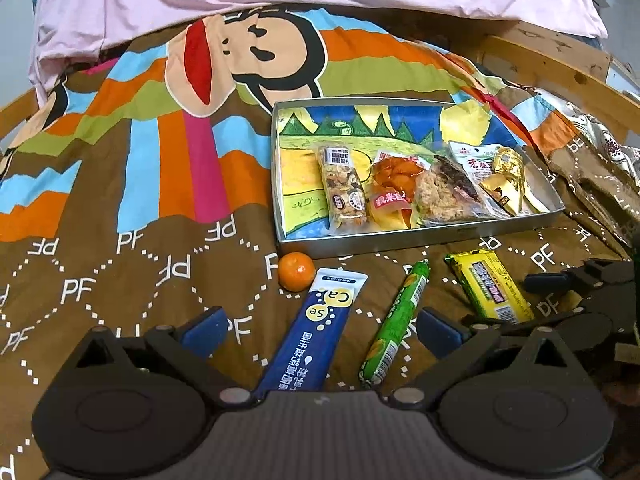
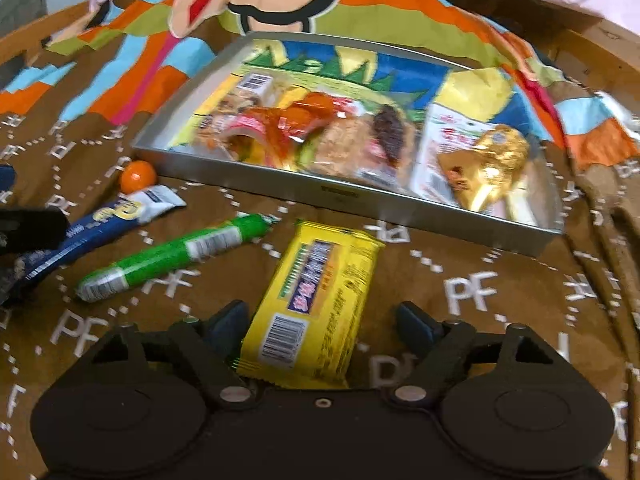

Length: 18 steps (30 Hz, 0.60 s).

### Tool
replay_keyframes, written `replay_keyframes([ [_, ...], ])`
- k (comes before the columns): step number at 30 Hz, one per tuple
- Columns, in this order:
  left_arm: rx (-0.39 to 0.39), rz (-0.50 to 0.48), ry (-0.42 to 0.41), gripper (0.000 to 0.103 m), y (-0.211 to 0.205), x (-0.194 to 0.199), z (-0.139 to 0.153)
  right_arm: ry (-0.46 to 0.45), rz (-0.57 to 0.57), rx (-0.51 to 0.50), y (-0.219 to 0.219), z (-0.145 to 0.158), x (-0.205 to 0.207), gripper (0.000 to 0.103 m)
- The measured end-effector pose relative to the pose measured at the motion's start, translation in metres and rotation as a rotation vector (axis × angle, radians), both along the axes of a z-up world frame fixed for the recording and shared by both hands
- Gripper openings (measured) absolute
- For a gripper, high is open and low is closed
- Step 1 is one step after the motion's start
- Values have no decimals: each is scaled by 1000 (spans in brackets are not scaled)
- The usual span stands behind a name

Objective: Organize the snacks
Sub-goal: 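Grasp the yellow chocolate bar with the right tool while the left tool grasps the green sausage stick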

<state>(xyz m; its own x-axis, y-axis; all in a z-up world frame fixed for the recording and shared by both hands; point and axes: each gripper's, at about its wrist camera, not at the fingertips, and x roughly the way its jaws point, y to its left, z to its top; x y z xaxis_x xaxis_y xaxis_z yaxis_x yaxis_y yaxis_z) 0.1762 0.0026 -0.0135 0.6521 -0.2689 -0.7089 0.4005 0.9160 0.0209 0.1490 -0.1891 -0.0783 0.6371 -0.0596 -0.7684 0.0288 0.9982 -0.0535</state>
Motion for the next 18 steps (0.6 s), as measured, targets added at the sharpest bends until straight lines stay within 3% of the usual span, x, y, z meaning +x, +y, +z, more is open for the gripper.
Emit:
replay_keyframes([
  [3, 8, -7, -9, 103, -1, -1, 1, 23, -40, -27, -8, 1, -7, 84],
  [8, -6, -54, -8, 103, -6, -4, 4, 38, -81, 28, -23, 2, -11, 93],
  [18, 18, -280, -70, 103, -31, -6, -16, 119, -22, -1, -24, 2, 2, 97],
])
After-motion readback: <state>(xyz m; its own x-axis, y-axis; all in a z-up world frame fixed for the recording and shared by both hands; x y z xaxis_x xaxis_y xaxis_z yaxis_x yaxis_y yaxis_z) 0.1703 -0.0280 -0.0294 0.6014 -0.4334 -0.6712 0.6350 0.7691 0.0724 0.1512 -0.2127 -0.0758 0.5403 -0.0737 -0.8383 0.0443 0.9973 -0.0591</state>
